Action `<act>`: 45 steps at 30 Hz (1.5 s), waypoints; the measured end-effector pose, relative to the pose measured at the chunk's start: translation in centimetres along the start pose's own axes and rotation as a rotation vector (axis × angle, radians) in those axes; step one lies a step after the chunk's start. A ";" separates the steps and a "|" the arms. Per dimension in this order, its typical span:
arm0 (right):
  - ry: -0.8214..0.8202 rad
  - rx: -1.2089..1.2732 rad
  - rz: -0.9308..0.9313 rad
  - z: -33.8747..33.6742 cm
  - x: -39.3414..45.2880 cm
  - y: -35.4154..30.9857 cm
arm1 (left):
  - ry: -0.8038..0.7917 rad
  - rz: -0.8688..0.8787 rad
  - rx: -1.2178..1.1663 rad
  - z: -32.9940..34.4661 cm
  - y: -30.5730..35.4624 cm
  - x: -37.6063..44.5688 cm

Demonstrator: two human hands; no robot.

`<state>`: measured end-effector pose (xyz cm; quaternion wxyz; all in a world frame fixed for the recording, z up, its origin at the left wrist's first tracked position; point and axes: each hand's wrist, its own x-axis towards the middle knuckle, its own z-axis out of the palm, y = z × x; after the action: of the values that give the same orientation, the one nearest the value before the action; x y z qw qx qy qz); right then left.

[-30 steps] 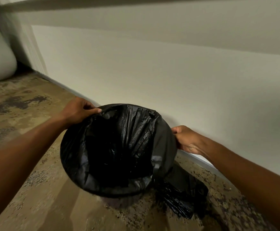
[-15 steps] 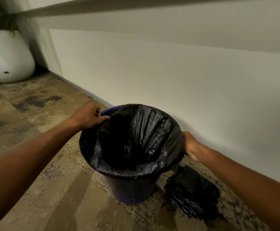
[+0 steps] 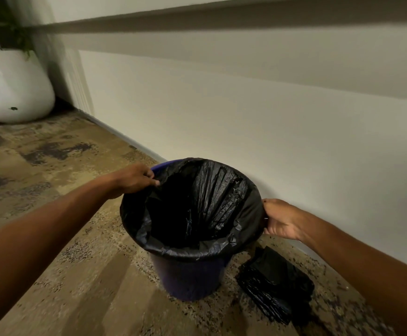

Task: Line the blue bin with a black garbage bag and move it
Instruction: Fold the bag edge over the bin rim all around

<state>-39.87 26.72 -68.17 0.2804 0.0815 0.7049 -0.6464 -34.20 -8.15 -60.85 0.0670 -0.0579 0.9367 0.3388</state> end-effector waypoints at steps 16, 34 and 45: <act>0.131 -0.113 -0.065 0.7 -0.1 -0.6 | 0.635 -0.225 -0.293 1.4 -2.7 2.2; 0.245 -0.120 -0.230 1.9 -0.3 0.6 | -0.075 -0.469 -0.795 0.5 -7.0 3.3; 0.192 0.113 -0.146 1.7 1.0 -0.2 | -0.232 -0.314 -0.787 -0.9 -12.7 1.5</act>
<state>-40.25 24.80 -68.50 0.1588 0.1073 0.6949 -0.6931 -33.78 -18.55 -68.37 0.1953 -0.1823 0.7024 0.6598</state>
